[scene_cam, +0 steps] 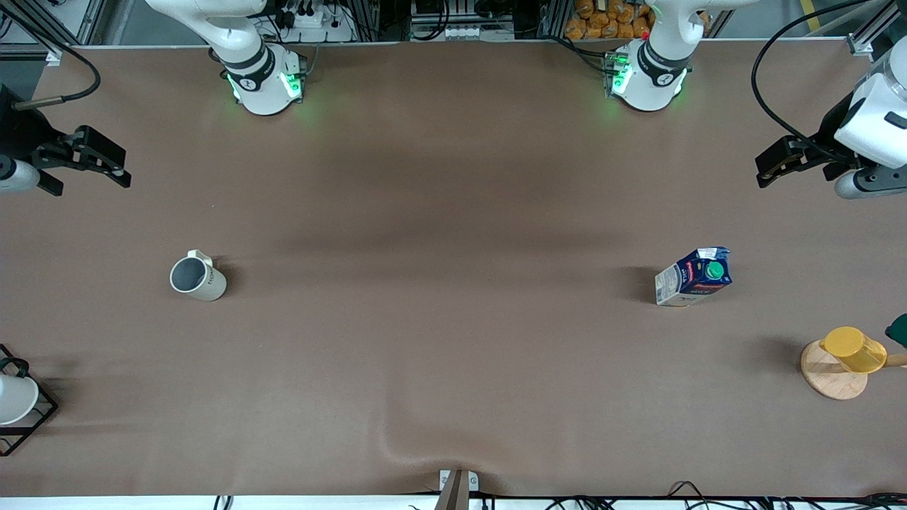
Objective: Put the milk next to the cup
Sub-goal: 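Reach the left gripper down to the milk carton while the right gripper approaches the mug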
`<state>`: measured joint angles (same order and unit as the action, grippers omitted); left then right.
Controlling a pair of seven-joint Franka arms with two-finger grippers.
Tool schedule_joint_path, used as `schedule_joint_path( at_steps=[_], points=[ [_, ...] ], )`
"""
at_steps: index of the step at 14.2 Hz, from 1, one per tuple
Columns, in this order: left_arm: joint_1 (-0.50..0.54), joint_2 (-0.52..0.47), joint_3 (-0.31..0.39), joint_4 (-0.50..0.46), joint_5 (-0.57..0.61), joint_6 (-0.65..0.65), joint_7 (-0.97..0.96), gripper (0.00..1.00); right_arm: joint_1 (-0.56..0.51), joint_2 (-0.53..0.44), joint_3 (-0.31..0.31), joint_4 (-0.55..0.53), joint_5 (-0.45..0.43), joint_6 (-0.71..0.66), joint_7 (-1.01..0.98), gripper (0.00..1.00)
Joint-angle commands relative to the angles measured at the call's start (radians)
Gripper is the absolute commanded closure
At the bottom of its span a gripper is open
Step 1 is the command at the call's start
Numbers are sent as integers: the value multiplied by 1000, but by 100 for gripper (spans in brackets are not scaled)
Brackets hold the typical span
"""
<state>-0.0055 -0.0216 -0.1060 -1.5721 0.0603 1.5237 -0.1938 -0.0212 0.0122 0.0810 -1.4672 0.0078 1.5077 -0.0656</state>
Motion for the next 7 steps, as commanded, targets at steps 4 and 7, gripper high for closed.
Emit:
schedule_joint_path(
  at_steps=[4, 7],
  points=[
    [7, 23, 5, 27, -73, -43, 37, 0, 6, 20, -7, 31, -15, -4, 9, 0],
    [7, 35, 5, 15, -65, -31, 63, 0, -2, 34, -6, 31, -15, -4, 9, 0]
  ],
)
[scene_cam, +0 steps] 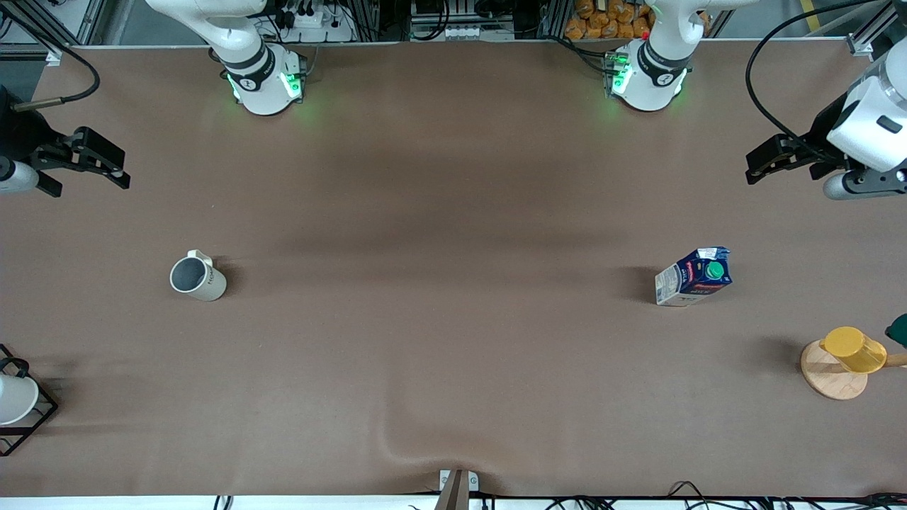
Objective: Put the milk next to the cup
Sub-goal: 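Reach the left gripper down to the milk carton while the right gripper approaches the mug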
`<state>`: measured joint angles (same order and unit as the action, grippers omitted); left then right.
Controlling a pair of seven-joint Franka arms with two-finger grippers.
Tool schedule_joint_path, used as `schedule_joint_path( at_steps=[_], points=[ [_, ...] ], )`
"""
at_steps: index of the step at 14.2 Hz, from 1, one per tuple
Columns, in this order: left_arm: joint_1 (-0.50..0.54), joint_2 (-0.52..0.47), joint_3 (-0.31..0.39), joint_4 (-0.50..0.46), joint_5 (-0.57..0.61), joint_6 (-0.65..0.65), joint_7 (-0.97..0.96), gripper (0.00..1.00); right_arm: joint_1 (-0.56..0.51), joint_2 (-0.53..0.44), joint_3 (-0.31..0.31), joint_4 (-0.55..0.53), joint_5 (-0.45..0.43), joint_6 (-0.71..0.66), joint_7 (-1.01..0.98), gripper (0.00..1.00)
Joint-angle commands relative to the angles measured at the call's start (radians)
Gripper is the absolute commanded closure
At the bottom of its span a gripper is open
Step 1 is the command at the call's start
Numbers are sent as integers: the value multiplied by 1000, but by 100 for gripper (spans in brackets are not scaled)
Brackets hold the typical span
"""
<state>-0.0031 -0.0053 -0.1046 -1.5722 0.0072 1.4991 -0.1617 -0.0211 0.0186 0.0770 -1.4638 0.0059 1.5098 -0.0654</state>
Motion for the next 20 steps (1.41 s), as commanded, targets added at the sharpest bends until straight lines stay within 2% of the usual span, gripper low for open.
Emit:
schedule_joint_path(
  at_steps=[1, 4, 7, 9, 13, 16, 20],
  points=[
    [6, 28, 3, 17, -6, 16, 33, 0, -6, 38, -3, 28, -12, -8, 7, 0],
    [41, 115, 3, 6, -6, 130, 33, 0, -80, 69, -3, 23, -9, -10, -7, 0],
    [57, 130, 3, -136, -4, 300, 34, 0, -144, 159, -2, 28, 5, 1, -72, 0],
    [55, 140, 2, -196, -6, 377, 34, 0, -164, 191, -3, 10, 5, 55, -151, 0],
    [54, 252, 0, -197, -1, 412, 36, 0, -181, 273, -5, -52, -7, 134, -149, 0],
    [44, 286, -3, -200, 45, 418, 37, 0, -181, 297, -5, -95, -9, 196, -148, 0],
    [44, 297, -4, -201, 45, 417, 37, 0, -181, 369, -3, -95, -6, 263, -159, 0]
  ],
)
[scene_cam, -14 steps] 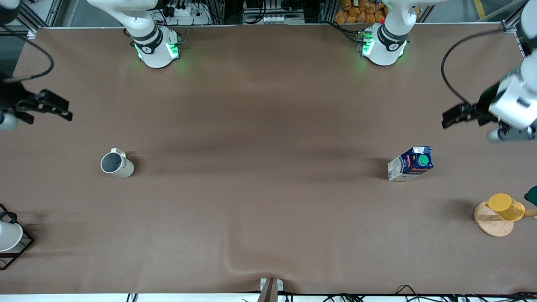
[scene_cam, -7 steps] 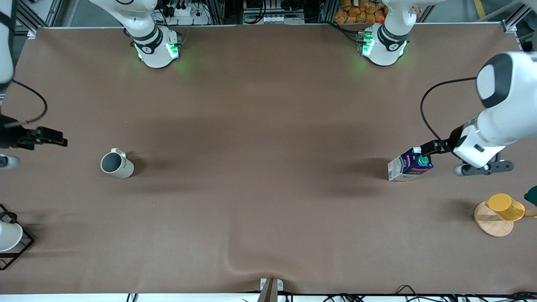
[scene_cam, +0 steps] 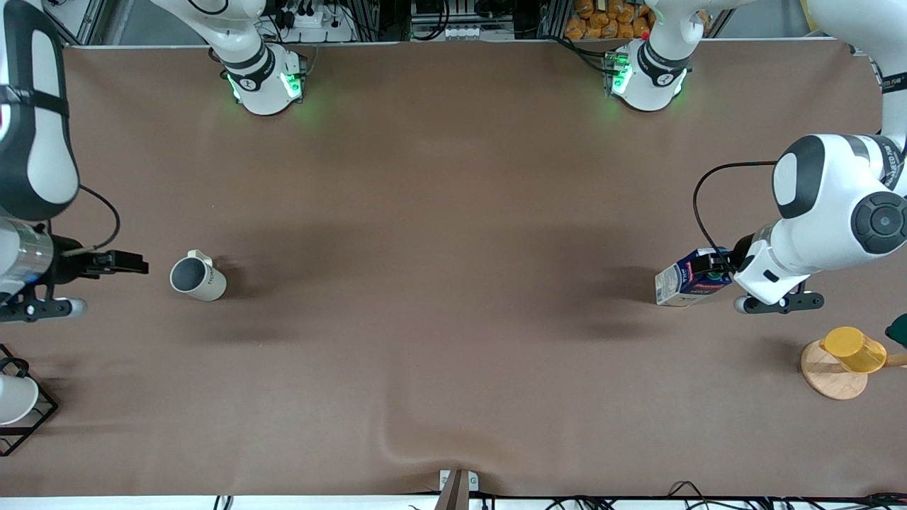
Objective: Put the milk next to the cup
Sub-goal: 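Grasp the milk carton with the left gripper while the right gripper grasps the mug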
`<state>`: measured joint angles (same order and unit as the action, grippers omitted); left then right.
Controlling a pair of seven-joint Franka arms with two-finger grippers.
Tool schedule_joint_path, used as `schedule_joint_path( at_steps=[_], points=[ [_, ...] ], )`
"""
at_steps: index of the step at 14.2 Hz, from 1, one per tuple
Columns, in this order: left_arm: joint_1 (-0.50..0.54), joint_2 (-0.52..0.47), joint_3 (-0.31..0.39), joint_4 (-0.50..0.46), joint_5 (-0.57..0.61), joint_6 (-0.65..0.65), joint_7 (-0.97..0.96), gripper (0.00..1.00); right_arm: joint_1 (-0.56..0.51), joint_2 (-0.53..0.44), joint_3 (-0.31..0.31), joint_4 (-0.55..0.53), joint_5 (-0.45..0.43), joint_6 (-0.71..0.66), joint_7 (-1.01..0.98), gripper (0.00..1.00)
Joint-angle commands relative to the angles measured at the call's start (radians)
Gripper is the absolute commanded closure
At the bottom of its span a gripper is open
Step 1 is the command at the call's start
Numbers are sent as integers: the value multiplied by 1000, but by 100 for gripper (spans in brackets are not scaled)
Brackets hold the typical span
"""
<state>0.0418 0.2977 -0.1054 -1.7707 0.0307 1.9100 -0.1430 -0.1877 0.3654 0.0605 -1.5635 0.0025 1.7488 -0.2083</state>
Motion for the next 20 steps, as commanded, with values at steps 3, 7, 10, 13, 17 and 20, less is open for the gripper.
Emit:
schedule_joint_path(
  at_steps=[3, 7, 10, 13, 17, 20],
  points=[
    [1, 9, -5, -1, 21, 6, 19, 0, -4, 69, 15, -6, -1, 75, -16, 0],
    [1, 37, -4, -1, 21, 9, 19, 0, -1, 75, 16, -43, 1, 129, -42, 0],
    [3, 46, -2, -3, 23, 11, 19, 0, -39, 110, 16, -62, -3, 187, -158, 3],
    [1, 55, -4, -3, 52, 11, 19, 0, -62, 115, 16, -157, -3, 302, -225, 6],
    [-2, 52, -5, 1, 52, 3, 13, 46, -104, 132, 18, -205, 8, 359, -310, 12],
    [-2, 52, -5, 4, 52, -2, 5, 78, -98, 132, 21, -256, 11, 391, -310, 26]
  ],
)
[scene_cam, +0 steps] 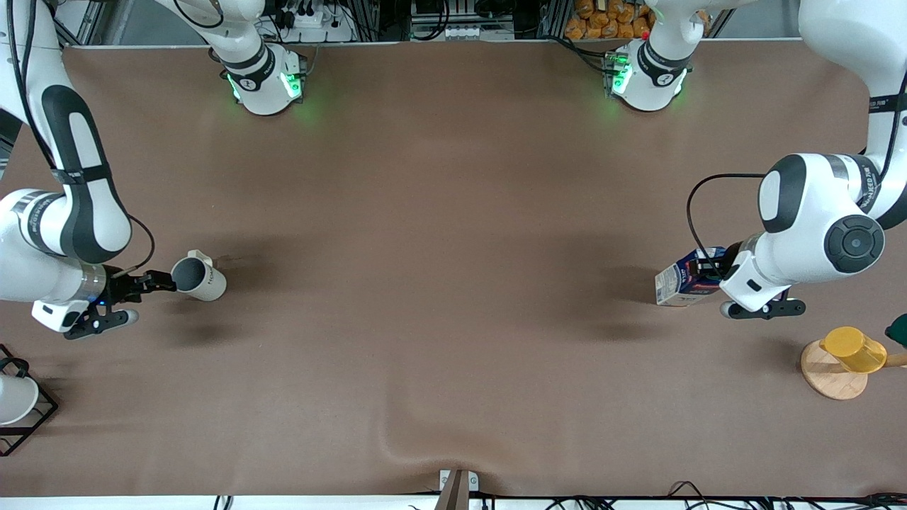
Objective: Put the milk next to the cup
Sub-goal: 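Grasp the milk carton with the left gripper while the right gripper grasps the mug, then slide the mug with the right gripper toward the table middle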
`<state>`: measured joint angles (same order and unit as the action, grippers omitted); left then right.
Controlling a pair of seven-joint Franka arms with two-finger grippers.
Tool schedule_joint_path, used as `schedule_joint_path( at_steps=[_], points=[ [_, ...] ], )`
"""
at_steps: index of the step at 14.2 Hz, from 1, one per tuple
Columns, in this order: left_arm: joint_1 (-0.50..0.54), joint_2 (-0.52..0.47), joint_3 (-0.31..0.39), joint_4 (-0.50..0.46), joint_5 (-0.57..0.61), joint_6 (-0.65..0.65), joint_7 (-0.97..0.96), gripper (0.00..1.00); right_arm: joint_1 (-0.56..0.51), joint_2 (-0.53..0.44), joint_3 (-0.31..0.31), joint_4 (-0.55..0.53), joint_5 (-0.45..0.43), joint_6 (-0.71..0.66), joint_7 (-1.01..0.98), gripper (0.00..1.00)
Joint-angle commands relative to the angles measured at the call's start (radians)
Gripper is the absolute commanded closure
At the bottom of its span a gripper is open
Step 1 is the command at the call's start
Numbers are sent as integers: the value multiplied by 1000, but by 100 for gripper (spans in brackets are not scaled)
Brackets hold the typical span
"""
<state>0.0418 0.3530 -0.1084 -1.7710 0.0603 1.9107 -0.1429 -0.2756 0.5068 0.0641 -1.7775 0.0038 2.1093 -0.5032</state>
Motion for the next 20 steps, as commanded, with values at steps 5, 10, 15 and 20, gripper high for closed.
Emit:
schedule_joint_path(
  at_steps=[5, 10, 15, 20],
  points=[
    [-5, -14, -8, 28, 21, -4, 2, 96, -5, -19, 19, -79, 24, 57, -14, 94],
    [-8, -40, -46, 157, 19, -136, 11, 96, 16, -59, 34, -54, 41, -23, 46, 100],
    [-10, -68, -108, 248, 15, -238, 11, 96, 206, -122, 36, 53, 59, -221, 461, 100],
    [-10, -68, -168, 295, 6, -332, 2, 96, 351, -123, 34, 112, 261, -250, 771, 100]
  ],
)
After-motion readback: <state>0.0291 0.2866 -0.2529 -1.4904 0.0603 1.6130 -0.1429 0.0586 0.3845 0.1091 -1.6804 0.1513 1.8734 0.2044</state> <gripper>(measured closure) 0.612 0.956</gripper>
